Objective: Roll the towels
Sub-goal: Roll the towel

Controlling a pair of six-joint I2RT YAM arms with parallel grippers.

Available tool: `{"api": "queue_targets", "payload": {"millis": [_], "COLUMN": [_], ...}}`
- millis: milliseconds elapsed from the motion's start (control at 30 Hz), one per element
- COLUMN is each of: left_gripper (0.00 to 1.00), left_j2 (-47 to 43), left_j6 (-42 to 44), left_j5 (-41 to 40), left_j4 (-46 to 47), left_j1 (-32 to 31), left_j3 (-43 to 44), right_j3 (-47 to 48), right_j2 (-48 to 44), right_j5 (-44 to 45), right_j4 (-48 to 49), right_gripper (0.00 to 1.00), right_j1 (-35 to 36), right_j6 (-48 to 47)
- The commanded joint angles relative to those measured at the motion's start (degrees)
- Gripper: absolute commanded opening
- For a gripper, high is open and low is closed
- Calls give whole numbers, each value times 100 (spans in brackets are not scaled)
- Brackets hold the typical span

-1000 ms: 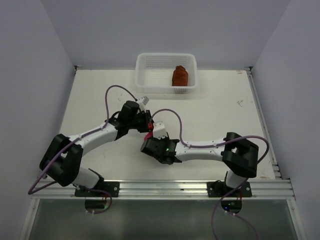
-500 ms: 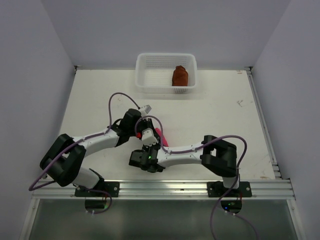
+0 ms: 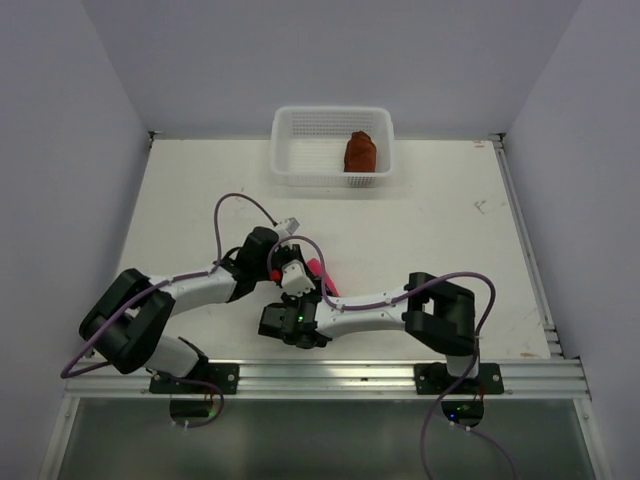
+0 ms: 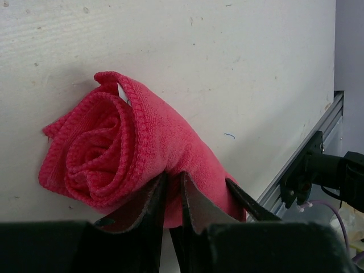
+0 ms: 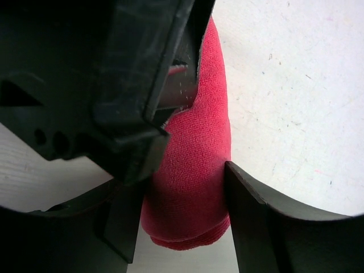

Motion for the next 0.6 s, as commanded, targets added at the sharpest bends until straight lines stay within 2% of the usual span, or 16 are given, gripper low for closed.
{"api": "queue_targets", "payload": {"millis": [0, 333, 400, 467, 567], "left_gripper": [20, 20, 19, 19, 19], "left_j2": [29, 100, 100, 82, 65], "left_j6": [42, 33, 25, 7, -2], "left_j5": [-128, -172, -189, -190, -198], "left_j4": [-319, -336, -328, -336, -345], "left_j1": [-79, -79, -70, -70, -79], "left_j3": [-300, -344, -362, -379, -397], "right_j3": [-267, -1041, -1120, -1234, -1375], "right_j2": [-598, -1847, -1996, -2233, -2462], "right_j5": [-301, -960, -1127, -1416, -2013], "right_j4": [654, 1569, 1727, 1850, 2114], "right_gripper": [61, 72, 78, 86, 86], "right_j1": [10, 1, -33, -130, -437], "right_j6": [-170, -644, -679, -714, -776]}}
